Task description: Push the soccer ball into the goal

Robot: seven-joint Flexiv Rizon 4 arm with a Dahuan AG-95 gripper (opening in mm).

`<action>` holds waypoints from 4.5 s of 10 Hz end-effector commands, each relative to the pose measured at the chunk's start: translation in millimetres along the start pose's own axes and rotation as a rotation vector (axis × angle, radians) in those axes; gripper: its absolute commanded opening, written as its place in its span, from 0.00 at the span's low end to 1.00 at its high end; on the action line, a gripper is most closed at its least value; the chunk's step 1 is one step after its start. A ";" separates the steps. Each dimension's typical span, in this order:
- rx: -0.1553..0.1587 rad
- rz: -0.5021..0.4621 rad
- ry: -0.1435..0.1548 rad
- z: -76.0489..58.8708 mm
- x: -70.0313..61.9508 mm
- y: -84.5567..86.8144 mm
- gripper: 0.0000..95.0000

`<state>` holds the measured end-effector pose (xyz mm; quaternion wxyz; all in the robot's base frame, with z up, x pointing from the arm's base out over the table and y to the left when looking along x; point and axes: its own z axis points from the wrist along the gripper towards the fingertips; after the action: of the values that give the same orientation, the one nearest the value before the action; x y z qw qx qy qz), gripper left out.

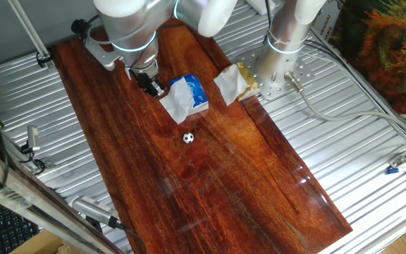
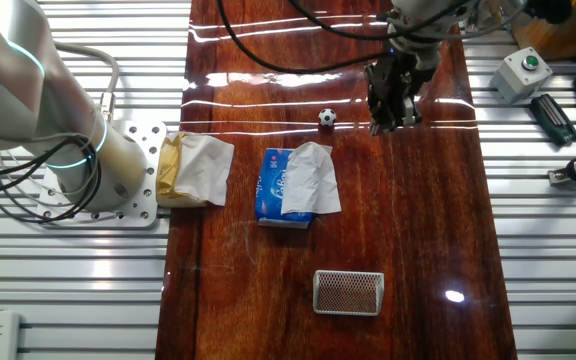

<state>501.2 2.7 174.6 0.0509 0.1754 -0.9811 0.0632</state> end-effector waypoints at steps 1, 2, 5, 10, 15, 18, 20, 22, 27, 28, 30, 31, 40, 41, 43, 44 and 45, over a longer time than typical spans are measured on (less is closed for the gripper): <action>-0.032 -0.037 -0.006 -0.6 0.5 -0.1 0.00; -0.046 -0.001 0.001 -0.6 0.5 -0.1 0.00; -0.078 0.170 0.016 -0.6 0.5 -0.1 0.00; -0.111 0.337 0.021 4.7 13.5 2.7 0.00; -0.127 0.342 0.002 14.8 33.8 35.9 0.00; -0.128 0.405 0.006 16.1 21.3 85.7 0.00; -0.122 0.452 0.010 23.0 4.8 108.3 0.00; -0.120 0.484 0.012 29.0 -7.8 123.5 0.00; -0.124 0.495 0.012 50.1 -23.8 142.0 0.00; -0.124 0.497 0.012 54.1 -25.5 144.3 0.00; -0.141 0.497 0.012 61.6 -27.7 152.4 0.00; -0.143 0.495 0.009 64.7 -27.6 155.5 0.00; -0.167 0.500 -0.003 105.8 -18.0 178.3 0.00; -0.168 0.501 -0.007 110.6 -15.5 180.6 0.00; -0.161 0.507 -0.015 123.4 -11.2 186.0 0.00; -0.153 0.513 -0.022 128.6 -11.3 187.9 0.00; -0.153 0.514 -0.023 130.1 -11.3 188.5 0.00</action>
<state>435.1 163.9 21.6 0.0335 -0.0868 -0.9957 -0.0011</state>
